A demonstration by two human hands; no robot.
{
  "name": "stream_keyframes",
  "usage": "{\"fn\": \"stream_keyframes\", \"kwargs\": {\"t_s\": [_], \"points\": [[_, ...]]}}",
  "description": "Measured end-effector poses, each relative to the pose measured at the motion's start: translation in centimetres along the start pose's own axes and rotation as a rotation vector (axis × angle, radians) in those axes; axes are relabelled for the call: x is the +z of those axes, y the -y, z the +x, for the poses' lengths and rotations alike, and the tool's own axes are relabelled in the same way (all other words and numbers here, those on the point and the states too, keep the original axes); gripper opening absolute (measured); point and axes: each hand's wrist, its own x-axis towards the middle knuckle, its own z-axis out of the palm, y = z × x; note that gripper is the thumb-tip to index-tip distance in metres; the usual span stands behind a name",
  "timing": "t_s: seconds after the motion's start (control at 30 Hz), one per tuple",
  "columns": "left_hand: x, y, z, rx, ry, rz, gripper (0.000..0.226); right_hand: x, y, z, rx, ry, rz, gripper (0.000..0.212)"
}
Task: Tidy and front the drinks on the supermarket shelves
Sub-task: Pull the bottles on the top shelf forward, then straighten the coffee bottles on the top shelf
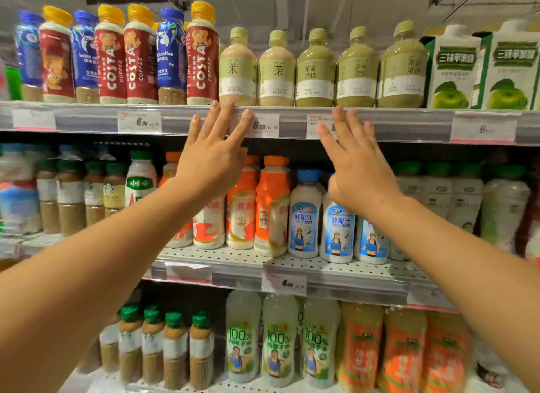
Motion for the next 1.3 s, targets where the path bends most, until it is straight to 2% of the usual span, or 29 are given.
{"fn": "stream_keyframes", "kwargs": {"t_s": [0.1, 0.2, 0.3, 0.4, 0.53, 0.63, 0.9, 1.07, 1.17, 1.23, 1.3], "points": [[-0.2, -1.1, -3.8, 0.024, 0.057, -0.007, 0.065, 0.4, 0.5, -0.3, 0.042, -0.005, 0.012, 0.096], [0.9, -1.5, -11.0, -0.004, 0.198, -0.040, 0.063, 1.0, 2.4, -2.0, 0.084, 0.024, 0.111, 0.093], [2.0, 0.1, -17.2, -0.093, 0.370, -0.040, 0.063, 3.0, 5.5, -6.6, 0.022, 0.190, 0.256, 0.086], [2.7, 3.0, -20.8, -0.119, 0.478, -0.008, 0.067, 5.3, 8.5, -11.3, -0.032, 0.341, 0.343, 0.088], [3.4, 6.6, -23.0, -0.108, 0.568, 0.028, 0.078, 7.4, 11.1, -13.7, 0.099, 0.478, 0.343, 0.093], [4.1, 8.4, -24.1, -0.028, 0.563, 0.013, 0.087, 8.1, 13.1, -14.4, 0.166, 0.531, 0.246, 0.091], [4.9, 10.4, -24.6, 0.076, 0.502, -0.092, 0.100, 9.2, 16.5, -14.5, 0.389, 0.495, 0.116, 0.095], [4.7, 10.6, -24.7, 0.109, 0.503, -0.115, 0.096, 9.8, 17.7, -14.4, 0.460, 0.505, 0.040, 0.094], [3.8, 12.5, -23.9, 0.159, 0.397, -0.083, 0.089, 9.7, 17.8, -13.9, 0.463, 0.500, 0.020, 0.088], [3.2, 14.5, -23.6, 0.102, 0.365, -0.031, 0.084, 9.5, 18.1, -13.6, 0.451, 0.490, 0.011, 0.084], [2.9, 16.2, -24.0, 0.013, 0.438, 0.012, 0.086, 9.2, 18.3, -13.6, 0.435, 0.492, -0.005, 0.080]]}}
